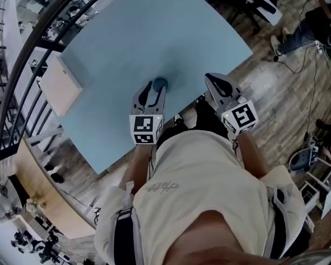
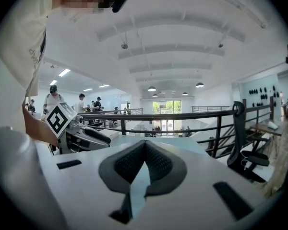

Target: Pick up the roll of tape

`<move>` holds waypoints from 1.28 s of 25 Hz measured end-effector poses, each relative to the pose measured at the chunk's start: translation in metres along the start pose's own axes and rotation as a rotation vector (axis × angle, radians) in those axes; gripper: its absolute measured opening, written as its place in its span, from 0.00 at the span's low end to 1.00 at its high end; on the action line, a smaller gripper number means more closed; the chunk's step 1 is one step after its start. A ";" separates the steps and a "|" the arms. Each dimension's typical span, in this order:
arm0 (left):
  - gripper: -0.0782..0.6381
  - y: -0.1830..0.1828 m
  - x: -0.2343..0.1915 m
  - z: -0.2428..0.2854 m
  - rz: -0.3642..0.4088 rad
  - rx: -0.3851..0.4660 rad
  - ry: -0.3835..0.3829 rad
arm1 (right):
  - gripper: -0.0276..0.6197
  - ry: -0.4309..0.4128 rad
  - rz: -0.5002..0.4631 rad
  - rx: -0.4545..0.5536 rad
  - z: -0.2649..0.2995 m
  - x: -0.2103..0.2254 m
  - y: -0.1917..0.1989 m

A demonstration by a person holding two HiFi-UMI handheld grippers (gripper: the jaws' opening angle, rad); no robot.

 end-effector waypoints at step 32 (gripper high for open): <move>0.36 0.076 0.013 0.083 -0.076 -0.327 -0.400 | 0.05 -0.406 -0.019 -0.064 0.096 0.144 0.027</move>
Point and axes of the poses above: the fingertips, and each gripper's own axes: z forward along the fingers, x to its right, y out of its underside, the point moved 6 cm from there along -z, backward along the fingers, and after that the axes turned 14 degrees about -y, right-handed, at the moved point
